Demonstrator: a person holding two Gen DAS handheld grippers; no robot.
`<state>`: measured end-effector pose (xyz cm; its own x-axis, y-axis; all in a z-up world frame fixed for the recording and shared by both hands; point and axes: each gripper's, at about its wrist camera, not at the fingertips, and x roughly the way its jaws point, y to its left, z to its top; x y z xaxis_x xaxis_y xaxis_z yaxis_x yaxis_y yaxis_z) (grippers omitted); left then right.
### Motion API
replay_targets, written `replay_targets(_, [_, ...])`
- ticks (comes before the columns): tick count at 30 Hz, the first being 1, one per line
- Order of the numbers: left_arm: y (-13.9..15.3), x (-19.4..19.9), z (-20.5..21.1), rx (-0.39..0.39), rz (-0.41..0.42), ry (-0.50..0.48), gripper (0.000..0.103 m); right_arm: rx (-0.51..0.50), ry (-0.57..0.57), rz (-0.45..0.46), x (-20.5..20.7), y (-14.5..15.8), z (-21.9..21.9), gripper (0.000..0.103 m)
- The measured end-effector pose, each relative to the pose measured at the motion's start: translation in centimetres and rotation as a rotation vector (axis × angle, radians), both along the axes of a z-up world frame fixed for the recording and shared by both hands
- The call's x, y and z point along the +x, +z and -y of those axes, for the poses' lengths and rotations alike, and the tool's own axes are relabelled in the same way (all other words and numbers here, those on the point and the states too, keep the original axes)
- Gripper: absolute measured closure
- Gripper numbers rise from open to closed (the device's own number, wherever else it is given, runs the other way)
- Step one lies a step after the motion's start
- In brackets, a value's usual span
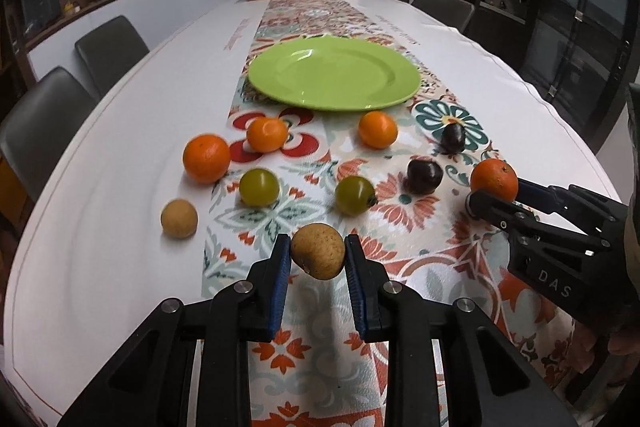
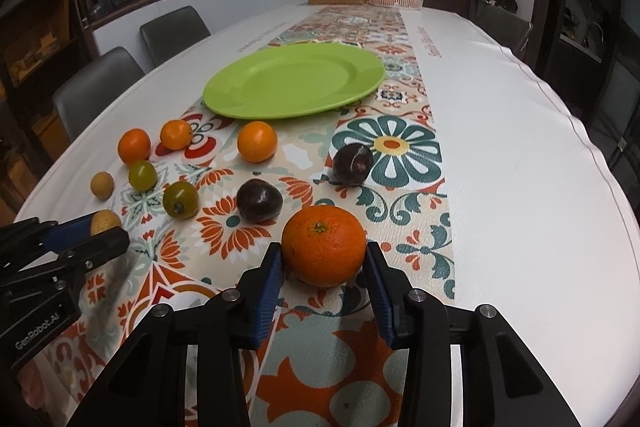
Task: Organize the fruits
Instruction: 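Carry the brown fruit and the orange over the green plate with both tools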
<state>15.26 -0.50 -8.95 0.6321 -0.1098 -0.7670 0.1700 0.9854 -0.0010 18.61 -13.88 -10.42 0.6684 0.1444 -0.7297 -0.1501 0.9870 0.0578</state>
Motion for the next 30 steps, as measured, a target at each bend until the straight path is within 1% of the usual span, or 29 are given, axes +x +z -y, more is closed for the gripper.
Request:
replay_targets(3, [0.9, 0.3, 0.2, -0.015, 0.01, -0.025, 0.076, 0.004, 0.014, 0.009, -0.2, 0.8, -0.1, 0.061])
replay_targets(6, [1.9, 0.9, 0.8, 0.01, 0.045, -0.05, 0.076, -0.001, 0.033, 0.025, -0.2, 1.9, -0.2, 0.061])
replay_targets(9, [2.6, 1.7, 1.1, 0.012, 0.066, -0.069, 0.076, -0.005, 0.047, 0.047, 0.1, 2.9, -0.2, 0.061])
replay_targets(16, [4.2, 5.3, 1.9, 0.021, 0.101, -0.113, 0.076, 0.003, 0.07, 0.082, 2.6, 5.1, -0.1, 0.061])
replay_targets(20, [4.9, 8.5, 2.0, 0.012, 0.085, -0.134, 0.076, -0.005, 0.101, 0.073, 5.3, 5.5, -0.5, 0.061])
replay_targets(26, [4.8, 13.3, 1.9, 0.037, 0.034, -0.139, 0.076, 0.011, 0.114, 0.027, 9.9, 5.6, -0.8, 0.061])
replay_targets(30, [4.0, 16.4, 1.9, 0.051, -0.007, -0.146, 0.076, 0.013, 0.126, -0.037, 13.3, 5.1, -0.9, 0.061])
